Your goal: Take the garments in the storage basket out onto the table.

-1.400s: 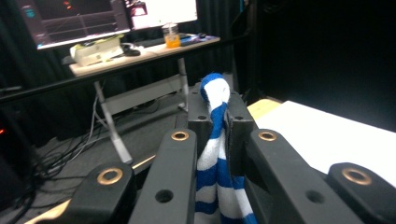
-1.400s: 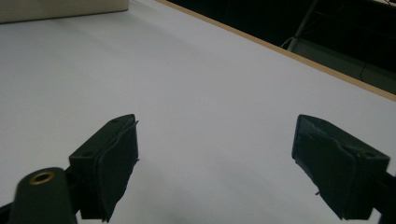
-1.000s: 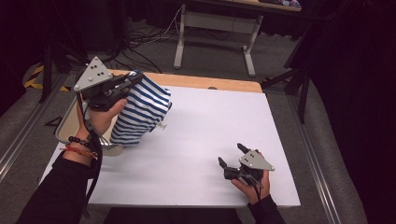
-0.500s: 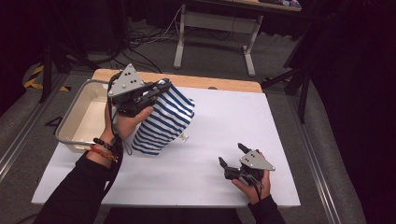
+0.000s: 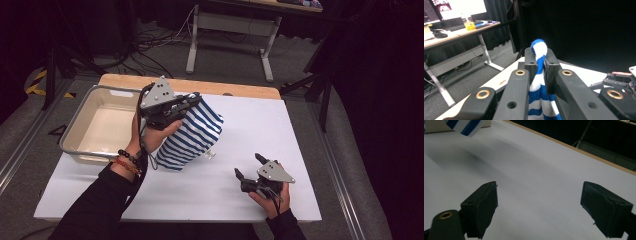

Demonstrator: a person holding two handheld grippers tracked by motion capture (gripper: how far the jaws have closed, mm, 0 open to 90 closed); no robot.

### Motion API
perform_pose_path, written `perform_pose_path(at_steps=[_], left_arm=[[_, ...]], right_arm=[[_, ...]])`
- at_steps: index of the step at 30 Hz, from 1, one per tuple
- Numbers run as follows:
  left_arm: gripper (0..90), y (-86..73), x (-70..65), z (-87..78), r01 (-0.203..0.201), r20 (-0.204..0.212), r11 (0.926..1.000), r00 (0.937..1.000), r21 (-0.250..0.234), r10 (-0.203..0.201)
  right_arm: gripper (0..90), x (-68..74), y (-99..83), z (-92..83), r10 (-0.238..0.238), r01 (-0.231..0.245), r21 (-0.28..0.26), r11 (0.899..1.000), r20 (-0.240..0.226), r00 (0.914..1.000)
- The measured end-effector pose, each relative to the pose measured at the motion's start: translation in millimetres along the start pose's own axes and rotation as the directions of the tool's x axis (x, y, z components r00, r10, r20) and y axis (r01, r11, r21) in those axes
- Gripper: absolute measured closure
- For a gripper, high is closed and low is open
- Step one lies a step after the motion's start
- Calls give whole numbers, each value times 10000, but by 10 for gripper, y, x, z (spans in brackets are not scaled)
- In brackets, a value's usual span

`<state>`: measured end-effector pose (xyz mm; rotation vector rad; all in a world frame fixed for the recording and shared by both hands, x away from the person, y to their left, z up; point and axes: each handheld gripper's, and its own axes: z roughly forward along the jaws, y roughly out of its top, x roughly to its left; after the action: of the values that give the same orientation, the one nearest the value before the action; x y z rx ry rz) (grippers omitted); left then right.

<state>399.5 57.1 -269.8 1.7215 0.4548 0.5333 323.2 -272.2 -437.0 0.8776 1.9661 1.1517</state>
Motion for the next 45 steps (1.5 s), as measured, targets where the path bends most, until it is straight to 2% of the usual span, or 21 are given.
perform_pose_path(at_steps=[9,16,28,34,40,45], left_arm=[[844,-47,-72,164,26,231,9999,9997,134,-30],[843,-137,-97,267,39,351,9991,9994,428,-55],[840,-306,-111,439,230,494,9953,9984,944,-277],[835,-387,-143,517,203,553,9927,9981,1185,-270],[829,-472,-159,562,141,586,9898,9980,1415,-226],[824,-536,-170,590,265,643,9879,9973,1527,-367]], right_arm=[[146,-5,-1,-1,11,-11,1,10000,-5,10000],[146,-3,-3,0,10,-10,13,10000,-22,10000],[146,-5,-7,7,-20,20,56,10000,-50,10000],[146,-3,-8,7,-59,59,78,10000,-62,10000],[146,4,-12,14,-64,66,140,9999,-105,9999],[146,11,-12,19,-104,106,151,9998,-116,9999]])
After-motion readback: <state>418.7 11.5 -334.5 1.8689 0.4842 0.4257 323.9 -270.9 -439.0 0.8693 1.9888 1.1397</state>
